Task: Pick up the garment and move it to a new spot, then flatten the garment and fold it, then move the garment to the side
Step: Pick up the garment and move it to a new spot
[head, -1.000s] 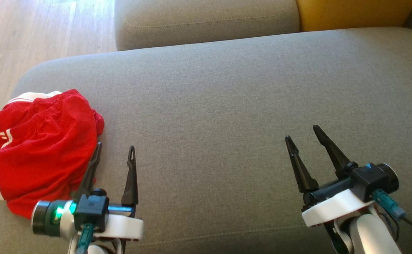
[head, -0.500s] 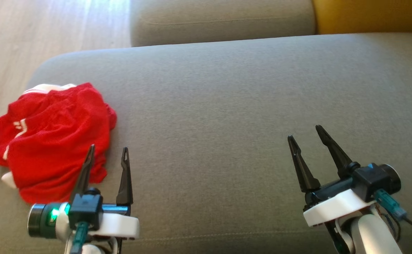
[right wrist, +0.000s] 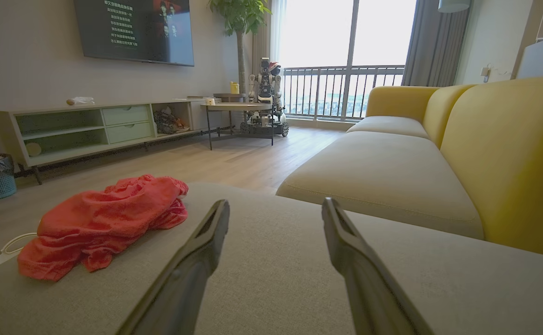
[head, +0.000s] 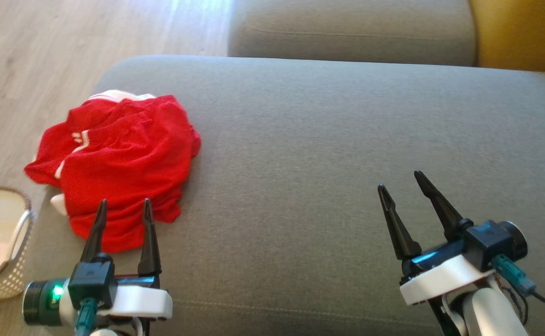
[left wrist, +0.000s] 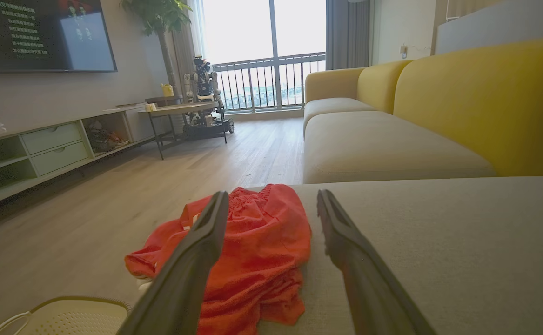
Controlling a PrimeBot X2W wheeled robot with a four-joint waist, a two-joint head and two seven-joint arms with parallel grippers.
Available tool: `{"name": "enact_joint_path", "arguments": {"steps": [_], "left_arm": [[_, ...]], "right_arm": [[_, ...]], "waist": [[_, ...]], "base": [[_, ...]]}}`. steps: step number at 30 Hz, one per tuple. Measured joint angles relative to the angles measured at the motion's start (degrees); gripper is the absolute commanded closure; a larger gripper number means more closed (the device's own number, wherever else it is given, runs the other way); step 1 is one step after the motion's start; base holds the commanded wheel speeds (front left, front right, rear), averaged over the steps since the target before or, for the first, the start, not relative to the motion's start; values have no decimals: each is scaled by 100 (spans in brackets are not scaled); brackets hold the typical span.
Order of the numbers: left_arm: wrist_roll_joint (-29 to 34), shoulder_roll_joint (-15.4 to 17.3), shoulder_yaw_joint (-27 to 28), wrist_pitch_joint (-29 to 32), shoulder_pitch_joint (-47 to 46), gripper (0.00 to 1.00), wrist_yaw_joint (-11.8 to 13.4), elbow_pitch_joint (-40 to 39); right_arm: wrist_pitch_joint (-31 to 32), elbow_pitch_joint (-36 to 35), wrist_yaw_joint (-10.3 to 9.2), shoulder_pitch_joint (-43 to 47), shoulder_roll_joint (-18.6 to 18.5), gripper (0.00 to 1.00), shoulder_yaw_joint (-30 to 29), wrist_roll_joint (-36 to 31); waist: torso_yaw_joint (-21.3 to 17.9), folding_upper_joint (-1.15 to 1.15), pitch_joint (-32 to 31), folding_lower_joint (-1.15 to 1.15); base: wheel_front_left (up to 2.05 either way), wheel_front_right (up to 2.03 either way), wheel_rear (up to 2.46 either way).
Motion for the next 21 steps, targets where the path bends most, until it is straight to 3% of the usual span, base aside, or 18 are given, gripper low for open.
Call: {"name": "enact_joint_path", "arguments": {"steps": [21], "left_arm": [[37, -210, 146, 0, -31, 0, -162, -111]], "right_arm": [[0, 4, 0, 49, 0, 0, -110, -14]], "waist": [[1008, 0, 304, 0]], "base": [[0, 0, 0]]}}
